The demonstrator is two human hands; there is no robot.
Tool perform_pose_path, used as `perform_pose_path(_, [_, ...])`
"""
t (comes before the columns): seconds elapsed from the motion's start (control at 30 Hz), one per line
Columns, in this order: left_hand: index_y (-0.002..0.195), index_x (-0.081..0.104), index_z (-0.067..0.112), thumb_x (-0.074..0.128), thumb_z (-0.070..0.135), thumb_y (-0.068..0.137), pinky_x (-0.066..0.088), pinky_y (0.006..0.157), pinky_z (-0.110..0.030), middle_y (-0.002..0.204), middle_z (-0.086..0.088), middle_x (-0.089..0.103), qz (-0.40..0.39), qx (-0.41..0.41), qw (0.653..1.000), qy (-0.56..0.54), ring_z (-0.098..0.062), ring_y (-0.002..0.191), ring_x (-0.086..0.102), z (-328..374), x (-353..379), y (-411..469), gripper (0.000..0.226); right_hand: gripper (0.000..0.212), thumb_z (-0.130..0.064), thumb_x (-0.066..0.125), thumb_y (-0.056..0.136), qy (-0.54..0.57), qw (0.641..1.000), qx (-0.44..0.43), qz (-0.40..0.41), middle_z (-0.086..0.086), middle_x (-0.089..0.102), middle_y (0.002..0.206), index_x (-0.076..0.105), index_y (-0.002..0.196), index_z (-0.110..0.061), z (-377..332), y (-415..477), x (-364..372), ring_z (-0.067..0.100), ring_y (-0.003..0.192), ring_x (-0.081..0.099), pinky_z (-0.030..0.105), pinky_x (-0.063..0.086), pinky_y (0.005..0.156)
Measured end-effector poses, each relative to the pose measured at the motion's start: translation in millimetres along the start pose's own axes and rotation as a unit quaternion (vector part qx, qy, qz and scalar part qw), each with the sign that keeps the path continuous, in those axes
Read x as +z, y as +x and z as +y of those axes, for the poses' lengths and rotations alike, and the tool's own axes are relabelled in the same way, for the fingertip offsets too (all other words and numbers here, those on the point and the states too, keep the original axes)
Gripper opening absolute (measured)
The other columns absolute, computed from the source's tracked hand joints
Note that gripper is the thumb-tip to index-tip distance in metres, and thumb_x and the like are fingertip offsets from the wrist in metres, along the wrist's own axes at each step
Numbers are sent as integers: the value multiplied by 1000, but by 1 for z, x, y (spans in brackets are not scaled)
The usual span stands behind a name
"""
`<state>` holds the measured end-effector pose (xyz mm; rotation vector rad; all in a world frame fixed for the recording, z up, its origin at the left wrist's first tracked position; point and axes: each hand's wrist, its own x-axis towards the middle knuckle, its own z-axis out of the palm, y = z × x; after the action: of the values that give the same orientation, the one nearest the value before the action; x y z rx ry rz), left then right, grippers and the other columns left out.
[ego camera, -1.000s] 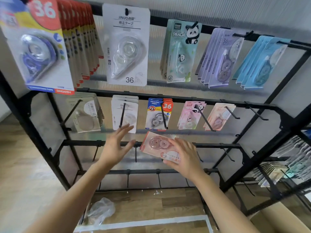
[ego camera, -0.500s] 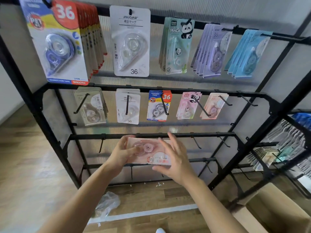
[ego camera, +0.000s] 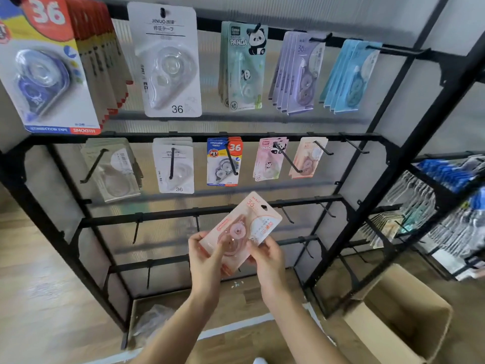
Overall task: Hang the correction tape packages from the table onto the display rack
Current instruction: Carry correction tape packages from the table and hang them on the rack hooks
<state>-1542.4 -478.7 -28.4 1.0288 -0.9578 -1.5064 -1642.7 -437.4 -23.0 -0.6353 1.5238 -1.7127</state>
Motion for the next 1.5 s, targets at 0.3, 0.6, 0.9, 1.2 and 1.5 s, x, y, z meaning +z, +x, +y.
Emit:
perform_pose_path(0.3, [137, 34, 27, 61, 34, 85, 34, 102, -27, 134, 7, 44, -108, 192, 940, 259, -7, 124, 43, 21, 23, 23, 60, 29, -2, 55, 93, -90, 992, -90, 25, -12, 69, 100, 60, 106, -27, -32, 41, -76, 3, 95, 65, 19, 52, 73])
perform_pose_path(0.6, [132, 48, 5, 42, 36, 84, 24, 96, -22, 128, -12, 54, -137, 396, 778, 468, -23, 117, 43, 46, 124, 47, 57, 26, -3, 53, 94, -144, 984, -99, 17, -10, 67, 99, 57, 111, -22, -63, 108, -166, -2, 89, 65, 16, 51, 68])
perform_pose_path(0.9, [136, 45, 10, 42, 39, 87, 35, 98, -40, 134, -8, 50, -104, 377, 763, 515, -28, 122, 44, 36, 216, 75, 57, 27, 4, 48, 94, -204, 972, -105, -44, 4, 66, 108, 57, 117, -8, -93, 187, -218, 16, 101, 63, 18, 50, 72])
perform_pose_path(1.2, [141, 40, 17, 58, 28, 91, 22, 106, -35, 140, -5, 45, -74, 359, 722, 587, -24, 133, 32, 27, 257, 99, 54, 36, -5, 49, 96, -256, 958, -89, -91, 1, 59, 122, 50, 131, -11, -95, 242, -220, 10, 103, 58, 14, 50, 67])
perform_pose_path(1.5, [116, 63, 4, 61, 20, 81, 45, 94, -51, 120, -16, 63, 32, 437, 633, 638, -38, 116, 56, 20, 265, 102, 39, 23, -10, 51, 96, -274, 958, -41, -79, 5, 63, 110, 56, 119, -10, -94, 292, -205, 18, 95, 61, 35, 55, 78])
